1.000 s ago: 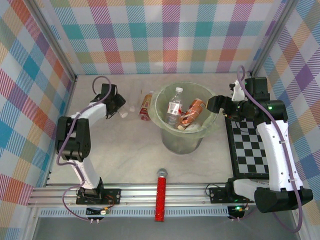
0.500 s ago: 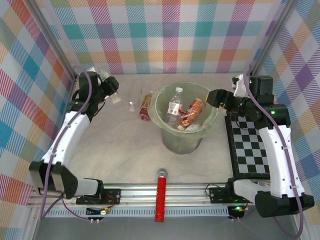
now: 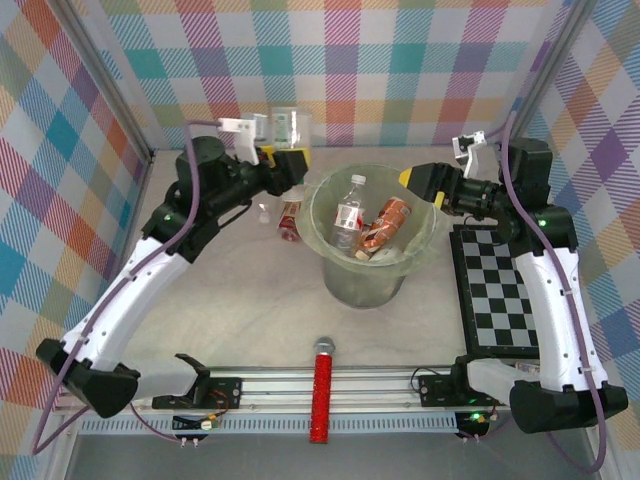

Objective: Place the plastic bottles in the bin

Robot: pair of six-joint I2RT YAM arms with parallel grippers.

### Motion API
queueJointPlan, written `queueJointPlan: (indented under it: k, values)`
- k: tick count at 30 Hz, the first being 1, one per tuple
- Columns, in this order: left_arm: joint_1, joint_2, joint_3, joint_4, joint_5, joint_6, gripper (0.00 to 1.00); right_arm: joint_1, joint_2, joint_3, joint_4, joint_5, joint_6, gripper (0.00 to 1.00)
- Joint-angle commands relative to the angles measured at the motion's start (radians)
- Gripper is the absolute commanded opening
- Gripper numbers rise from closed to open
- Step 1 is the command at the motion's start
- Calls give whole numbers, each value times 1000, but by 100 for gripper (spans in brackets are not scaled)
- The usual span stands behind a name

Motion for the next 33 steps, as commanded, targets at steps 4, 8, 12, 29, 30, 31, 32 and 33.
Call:
queueJointPlan:
  k: [4, 8, 12, 29, 30, 31, 32, 33]
  values:
    - [-107, 125, 76, 33, 50, 60, 42, 9, 14, 54, 15, -30, 11, 89]
    - [-168, 188, 87, 32, 42, 82, 42, 26, 57, 109, 16, -32, 4, 89]
    - [-205, 220, 70, 65, 54, 78, 41, 82, 123, 163, 17, -8, -23, 89]
    - [-246, 224, 42, 88, 59, 108, 41, 178, 298, 266, -53, 102, -108, 69]
    - [-245, 223, 44, 86, 50, 108, 42, 177, 298, 267, -52, 103, -107, 66]
    - [-247, 222, 46, 84, 38, 108, 43, 177, 297, 265, -51, 105, -107, 63]
    - [-245, 218, 46, 81, 29, 108, 45, 177, 292, 262, -47, 111, -108, 61]
    - [-245, 214, 46, 81, 21, 108, 48, 178, 288, 260, -45, 117, -112, 59]
